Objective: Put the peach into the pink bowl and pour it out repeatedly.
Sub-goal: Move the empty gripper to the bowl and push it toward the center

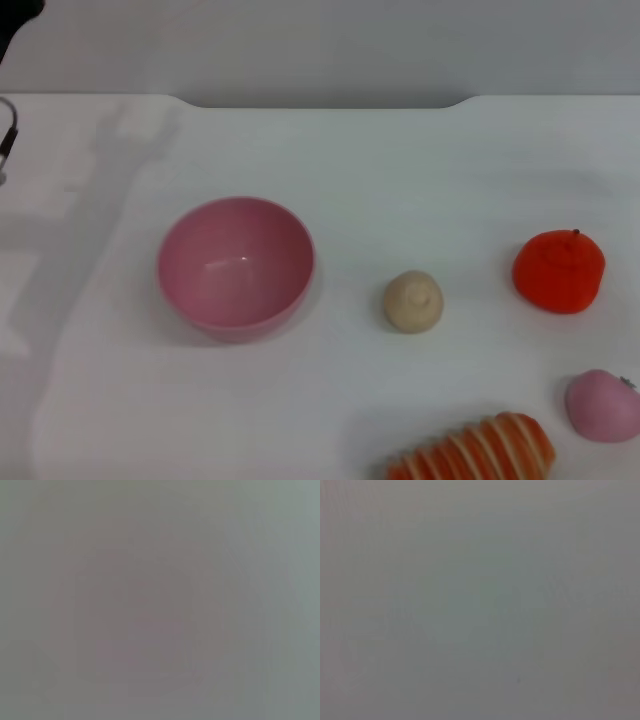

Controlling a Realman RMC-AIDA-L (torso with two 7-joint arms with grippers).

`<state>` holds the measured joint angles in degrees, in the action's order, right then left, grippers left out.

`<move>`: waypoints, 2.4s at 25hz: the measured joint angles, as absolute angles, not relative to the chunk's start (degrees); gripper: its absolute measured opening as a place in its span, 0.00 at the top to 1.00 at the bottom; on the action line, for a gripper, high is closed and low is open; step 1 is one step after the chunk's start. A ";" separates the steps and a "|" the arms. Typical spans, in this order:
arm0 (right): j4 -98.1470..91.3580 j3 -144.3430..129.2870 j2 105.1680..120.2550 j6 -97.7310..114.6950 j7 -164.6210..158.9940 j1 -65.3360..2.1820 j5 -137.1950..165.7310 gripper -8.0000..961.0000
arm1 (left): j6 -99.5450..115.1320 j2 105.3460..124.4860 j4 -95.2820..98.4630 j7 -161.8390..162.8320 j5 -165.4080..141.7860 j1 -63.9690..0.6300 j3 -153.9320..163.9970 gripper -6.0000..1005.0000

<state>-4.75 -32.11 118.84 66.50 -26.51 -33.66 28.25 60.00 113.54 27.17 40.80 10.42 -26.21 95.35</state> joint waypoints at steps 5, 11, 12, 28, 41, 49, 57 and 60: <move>-4.63 -32.82 118.83 66.34 -26.48 -33.33 28.31 0.45 | 59.98 111.32 32.05 51.55 0.29 -26.12 92.34 0.20; -4.57 -33.21 118.83 66.34 -26.46 -33.18 28.31 0.45 | 62.05 110.01 37.80 67.53 -17.12 -25.79 83.65 0.21; -4.57 -33.40 118.85 66.34 -26.47 -33.16 28.31 0.45 | 62.74 109.86 38.25 69.54 -19.28 -25.82 82.66 0.21; -4.55 -34.58 118.83 64.79 -26.71 -33.43 28.31 0.46 | 78.94 105.81 54.08 99.92 -55.45 -29.27 65.07 0.22; -4.82 -34.13 118.73 62.93 -26.90 -33.16 28.38 0.46 | 81.01 106.19 68.28 125.82 -90.01 -36.06 58.73 0.22; -5.25 -34.46 118.60 62.22 -26.91 -33.13 28.39 0.46 | 84.75 106.86 79.80 136.45 -102.95 -37.47 58.65 0.23; -5.66 -34.54 118.56 61.87 -26.65 -33.18 28.39 0.46 | 93.99 108.73 88.14 147.48 -123.47 -42.32 58.44 0.23; -5.74 -34.53 118.57 61.79 -26.59 -33.28 28.39 0.46 | 98.11 110.70 88.81 148.68 -133.42 -45.14 58.55 0.24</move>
<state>-5.74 -34.53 118.57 61.79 -26.59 -33.28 28.39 98.11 110.70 88.81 148.68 -133.42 -45.14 58.55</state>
